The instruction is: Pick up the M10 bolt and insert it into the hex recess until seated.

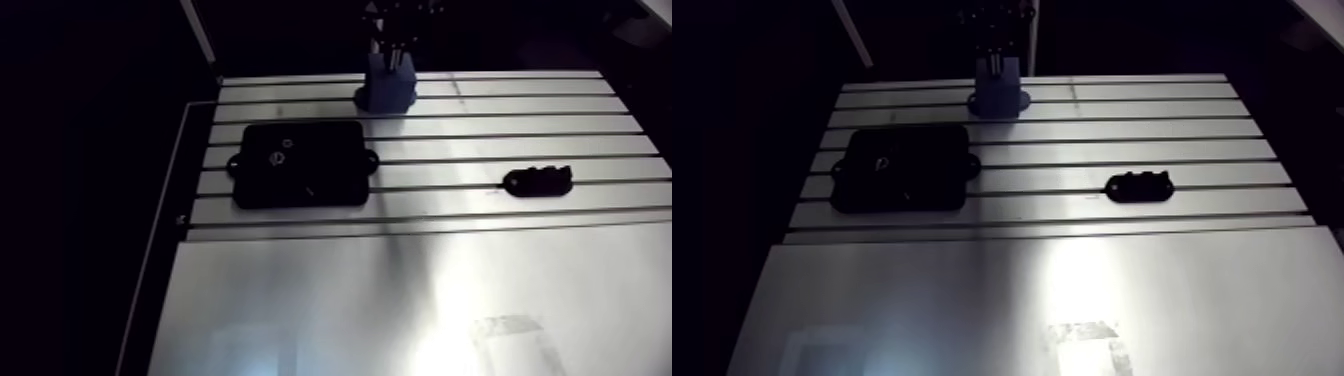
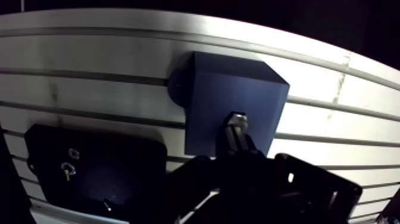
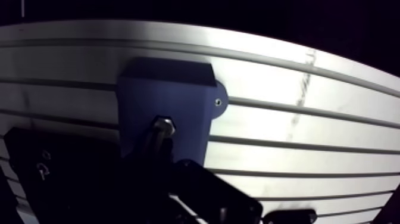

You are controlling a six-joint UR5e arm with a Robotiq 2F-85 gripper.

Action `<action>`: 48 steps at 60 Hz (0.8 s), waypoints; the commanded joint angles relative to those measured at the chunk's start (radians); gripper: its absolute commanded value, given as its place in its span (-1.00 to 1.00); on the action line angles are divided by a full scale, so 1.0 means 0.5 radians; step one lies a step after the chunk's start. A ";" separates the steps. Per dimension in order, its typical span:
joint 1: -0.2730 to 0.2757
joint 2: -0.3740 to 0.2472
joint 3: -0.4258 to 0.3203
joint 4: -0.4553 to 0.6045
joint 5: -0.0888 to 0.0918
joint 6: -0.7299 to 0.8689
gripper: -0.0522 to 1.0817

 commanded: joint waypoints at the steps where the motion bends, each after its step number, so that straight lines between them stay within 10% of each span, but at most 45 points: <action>1: 0.000 0.001 0.000 0.000 0.000 -0.001 0.99; 48: 0.000 0.001 0.003 0.000 0.000 -0.004 0.99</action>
